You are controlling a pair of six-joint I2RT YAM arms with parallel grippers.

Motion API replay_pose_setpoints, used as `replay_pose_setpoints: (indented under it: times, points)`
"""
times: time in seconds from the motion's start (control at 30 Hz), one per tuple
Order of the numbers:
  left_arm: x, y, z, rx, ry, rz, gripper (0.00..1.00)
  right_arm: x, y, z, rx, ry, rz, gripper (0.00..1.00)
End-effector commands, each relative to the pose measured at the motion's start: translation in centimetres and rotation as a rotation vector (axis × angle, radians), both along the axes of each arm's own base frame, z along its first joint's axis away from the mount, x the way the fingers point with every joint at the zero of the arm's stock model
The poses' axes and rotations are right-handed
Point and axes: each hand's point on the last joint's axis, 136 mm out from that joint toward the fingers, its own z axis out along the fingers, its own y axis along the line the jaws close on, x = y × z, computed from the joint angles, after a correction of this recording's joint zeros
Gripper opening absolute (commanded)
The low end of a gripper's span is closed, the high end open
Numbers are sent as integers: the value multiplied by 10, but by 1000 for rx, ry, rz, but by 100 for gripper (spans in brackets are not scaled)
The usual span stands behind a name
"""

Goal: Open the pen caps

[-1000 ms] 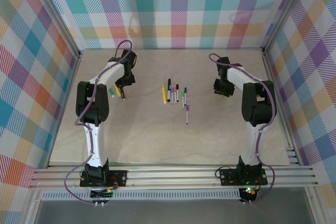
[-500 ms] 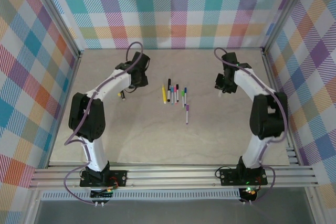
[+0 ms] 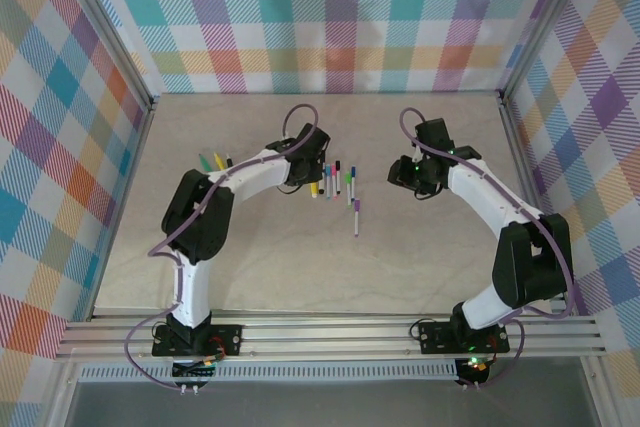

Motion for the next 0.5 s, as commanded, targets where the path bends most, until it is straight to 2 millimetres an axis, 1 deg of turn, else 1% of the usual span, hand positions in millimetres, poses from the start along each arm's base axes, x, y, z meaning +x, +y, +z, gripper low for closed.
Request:
replay_pose_setpoints:
  times: [0.0,0.23,0.47]
  points:
    - [10,-2,0,11,-6,32,40,3,5,4,33,-20,5,43]
    - [15,0,-16,45,16,43,40,4,5,-2,26,-8,6,42]
    - [16,-5,-36,52,54,36,39,7,7,-1,36,-9,8,41]
